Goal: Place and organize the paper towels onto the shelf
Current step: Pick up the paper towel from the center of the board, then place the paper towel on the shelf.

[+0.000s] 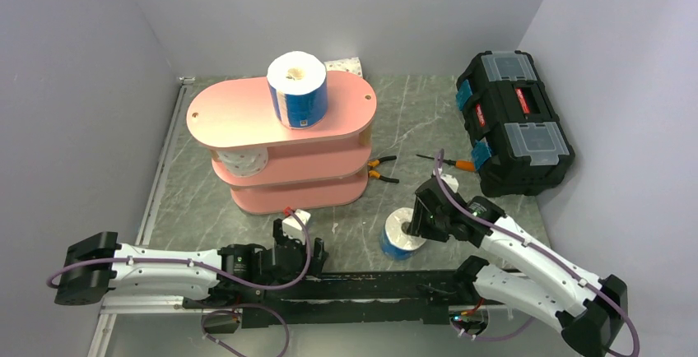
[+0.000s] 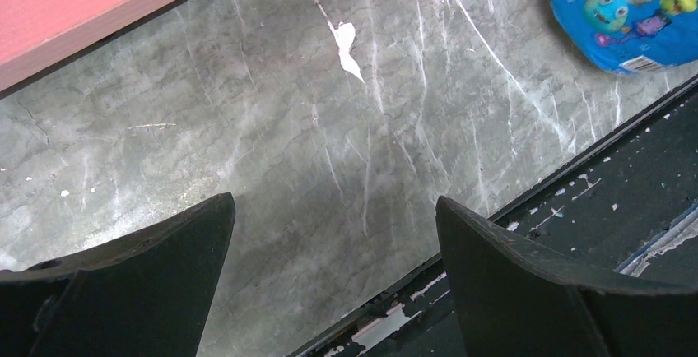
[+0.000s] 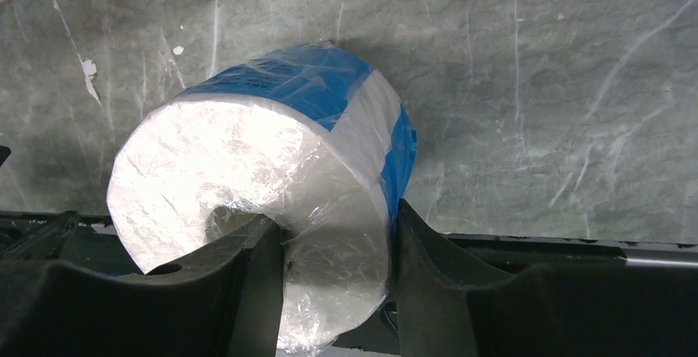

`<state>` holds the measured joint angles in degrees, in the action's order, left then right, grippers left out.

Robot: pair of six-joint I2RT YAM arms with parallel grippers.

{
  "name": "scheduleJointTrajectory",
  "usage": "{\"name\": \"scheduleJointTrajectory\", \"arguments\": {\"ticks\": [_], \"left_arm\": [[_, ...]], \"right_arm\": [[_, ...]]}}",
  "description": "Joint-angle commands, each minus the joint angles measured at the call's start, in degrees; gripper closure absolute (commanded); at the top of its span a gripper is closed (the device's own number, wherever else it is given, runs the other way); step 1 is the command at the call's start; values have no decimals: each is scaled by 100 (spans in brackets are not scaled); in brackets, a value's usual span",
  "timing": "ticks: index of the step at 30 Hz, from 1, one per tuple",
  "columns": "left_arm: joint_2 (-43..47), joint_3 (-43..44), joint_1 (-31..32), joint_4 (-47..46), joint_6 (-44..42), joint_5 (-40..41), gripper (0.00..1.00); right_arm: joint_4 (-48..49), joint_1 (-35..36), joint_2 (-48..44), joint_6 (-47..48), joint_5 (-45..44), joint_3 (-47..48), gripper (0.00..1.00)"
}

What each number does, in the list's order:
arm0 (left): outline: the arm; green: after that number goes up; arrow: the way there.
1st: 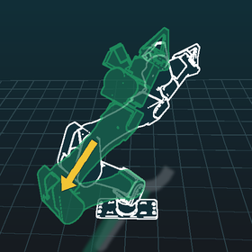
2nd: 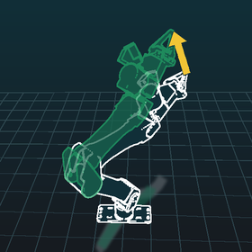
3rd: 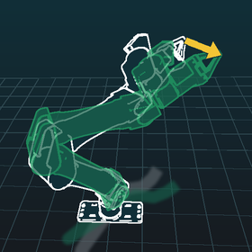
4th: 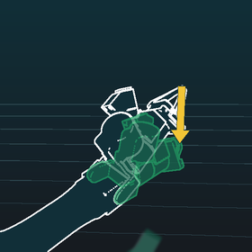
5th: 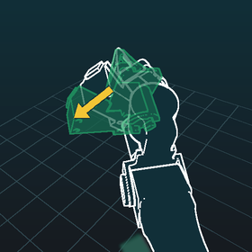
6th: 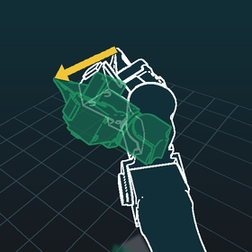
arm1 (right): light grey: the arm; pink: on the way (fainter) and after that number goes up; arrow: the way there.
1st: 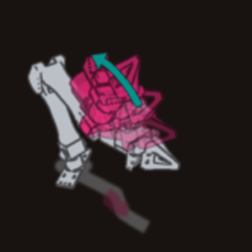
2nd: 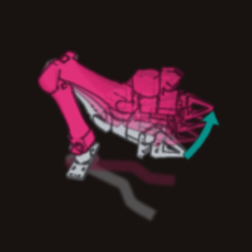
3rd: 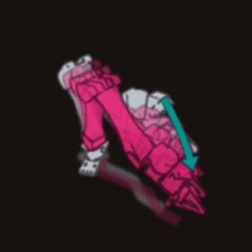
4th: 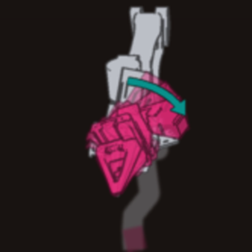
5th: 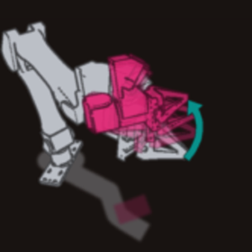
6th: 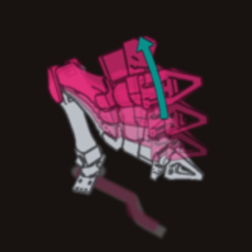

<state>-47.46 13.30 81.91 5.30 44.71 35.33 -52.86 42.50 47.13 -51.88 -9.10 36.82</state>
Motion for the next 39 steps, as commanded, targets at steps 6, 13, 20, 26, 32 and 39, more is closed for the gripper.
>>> {"name": "scheduleJointTrajectory", "arguments": {"ticks": [6,13,20,26,32,39], "left_arm": [[49,-8,31,-106,75,-15,1],[-115,127,31,-64,3,-59,1],[-216,235,57,105,30,-82,1],[-372,335,62,147,-22,-36,1],[-461,391,68,240,-76,13,1],[-446,360,70,222,-94,79,1]], "right_arm": [[-876,-8,87,581,-1000,2426,69],[-1073,-5,1068,1570,-1689,5329,69],[-818,-5,2431,2340,-1594,7559,68],[-656,-14,3348,2677,-1304,8868,68],[-549,-29,4004,2825,-1000,9753,68],[-692,-42,4319,2825,-714,10101,68]]}}
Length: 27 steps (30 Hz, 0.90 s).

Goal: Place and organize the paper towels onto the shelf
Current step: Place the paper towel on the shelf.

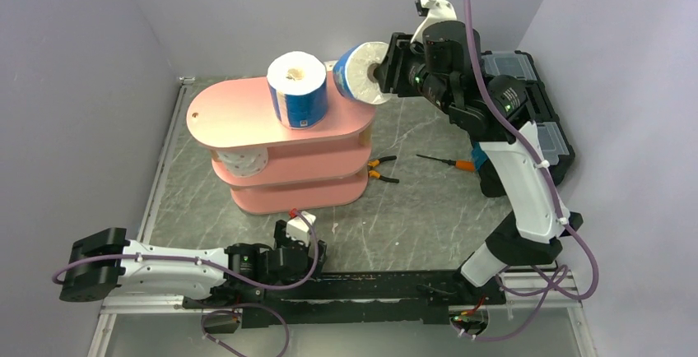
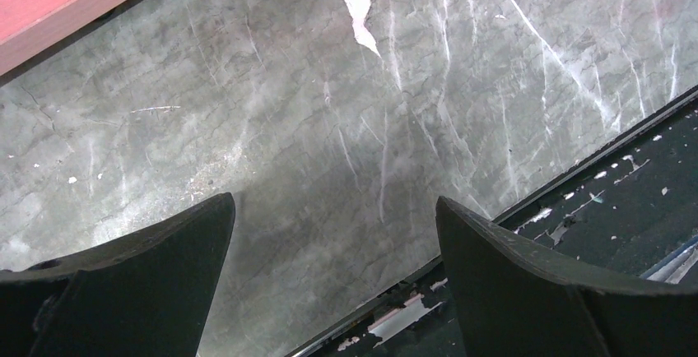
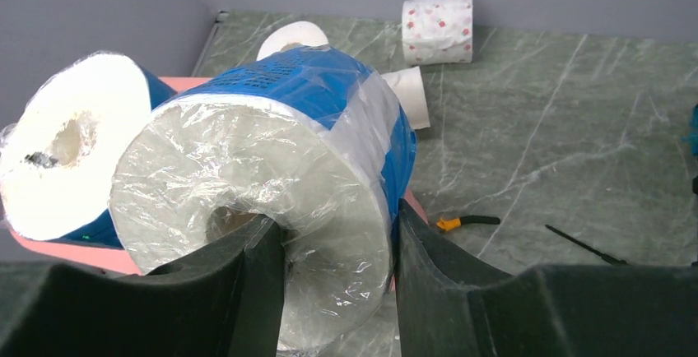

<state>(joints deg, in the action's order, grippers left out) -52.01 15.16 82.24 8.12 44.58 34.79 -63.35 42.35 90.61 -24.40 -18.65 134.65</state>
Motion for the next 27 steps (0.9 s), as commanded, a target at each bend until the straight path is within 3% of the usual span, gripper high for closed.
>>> {"name": "scheduleJointTrajectory", "arguments": {"ticks": [1,16,27], "left_arm": [[-5,182,37,-60,-87,138,1],[-292,299,41,-210,-136,39,1],[-293,315,53,-185,-83,56,1]], "right_arm": [[329,-25,-19,70,262,347,68],[-339,-55,45,-89,714,546,67],[-198,-181,259,-122,998,441,64]]}}
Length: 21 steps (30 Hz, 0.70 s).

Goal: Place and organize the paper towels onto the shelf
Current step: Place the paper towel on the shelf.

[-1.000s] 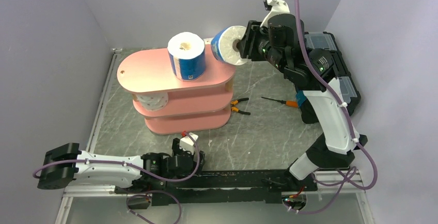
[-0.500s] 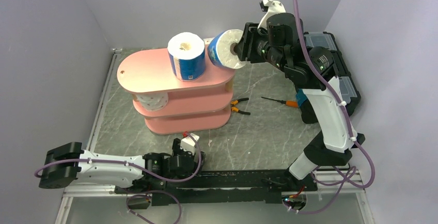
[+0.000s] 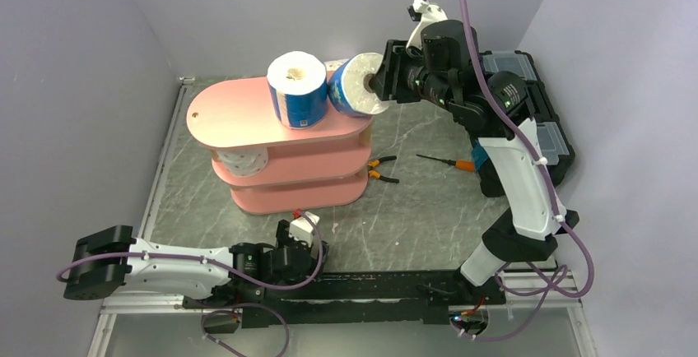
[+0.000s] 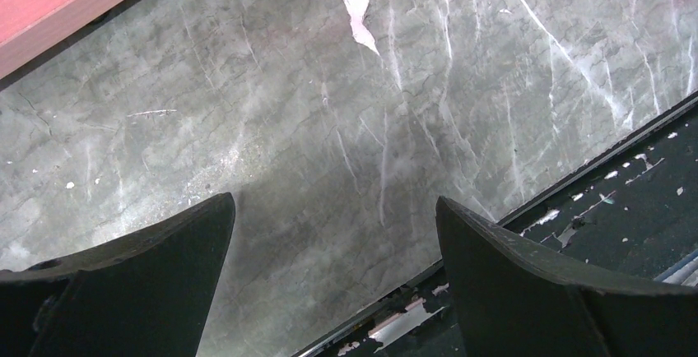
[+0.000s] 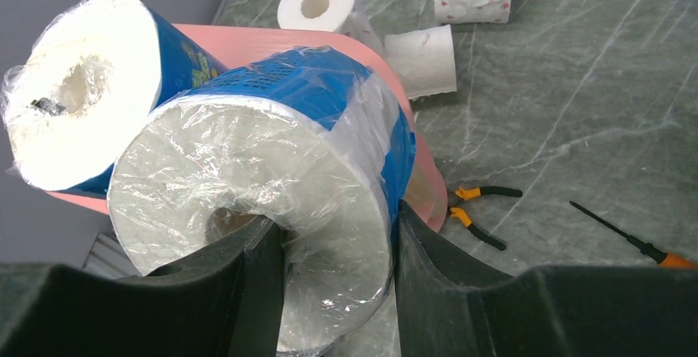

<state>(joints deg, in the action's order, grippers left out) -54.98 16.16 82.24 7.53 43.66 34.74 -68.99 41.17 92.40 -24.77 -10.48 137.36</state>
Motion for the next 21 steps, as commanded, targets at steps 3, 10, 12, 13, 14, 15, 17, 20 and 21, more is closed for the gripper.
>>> {"name": "scheduleJointTrajectory", "arguments": {"ticks": [3,10,12,13,14,15,17,20,21], "left_arm": [[35,187,51,-136,11,69,1],[-14,187,53,-208,-36,48,1],[-49,199,51,-224,-54,37,1],[-61,208,50,-233,-61,30,1],[-77,214,55,-242,-75,27,1],[-89,221,49,-243,-83,24,1],[-88,228,49,-252,-85,15,1],[-83,216,52,-244,-79,16,1],[-76,205,53,-250,-77,16,1]], "right_arm": [[383,-72,101,-85,219,142,59],[329,-74,103,-91,274,142,46],[315,-74,80,-97,275,120,41],[321,-69,70,-105,266,105,38],[323,-74,49,-106,266,73,37],[331,-77,28,-106,261,45,35],[341,-74,7,-115,266,0,34],[334,-73,6,-115,264,-28,31],[340,-74,18,-108,266,-33,30]]}}
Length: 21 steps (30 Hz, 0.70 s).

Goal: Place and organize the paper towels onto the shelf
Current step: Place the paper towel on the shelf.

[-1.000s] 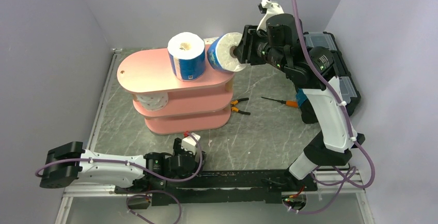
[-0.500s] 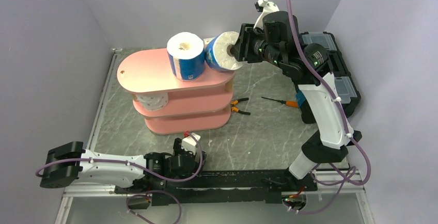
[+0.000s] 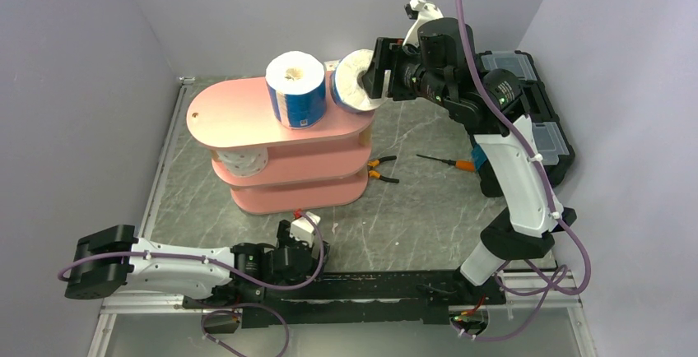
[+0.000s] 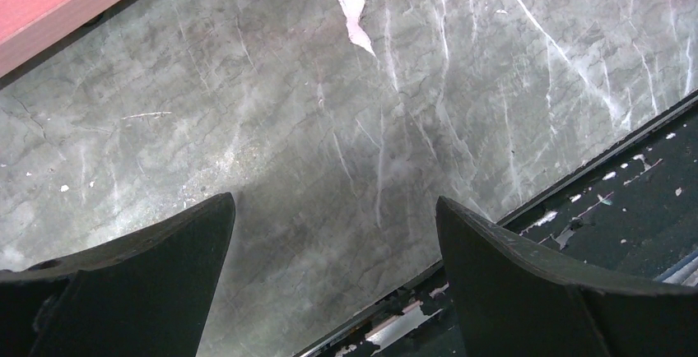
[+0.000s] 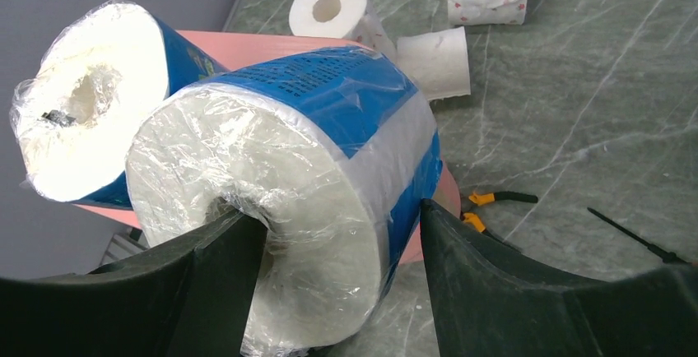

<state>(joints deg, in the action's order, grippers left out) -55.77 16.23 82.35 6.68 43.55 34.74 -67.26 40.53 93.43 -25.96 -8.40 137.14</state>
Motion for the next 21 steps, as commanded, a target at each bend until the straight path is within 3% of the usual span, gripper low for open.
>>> {"name": "scheduleJointTrajectory", "arguments": {"ticks": [1,7,12,21], "left_arm": [[11,190,44,-166,-58,22,1],[32,188,40,-149,-38,40,1],[31,179,40,-179,-52,31,1],[85,110,42,-243,-59,21,1]], "right_arm": [[167,-10,-67,10,66,-8,30],[291,-88,-131,-114,-39,-130,28],[905,-468,-523,-545,691,-748,30],[890,-580,-320,-691,1200,-677,27]]}}
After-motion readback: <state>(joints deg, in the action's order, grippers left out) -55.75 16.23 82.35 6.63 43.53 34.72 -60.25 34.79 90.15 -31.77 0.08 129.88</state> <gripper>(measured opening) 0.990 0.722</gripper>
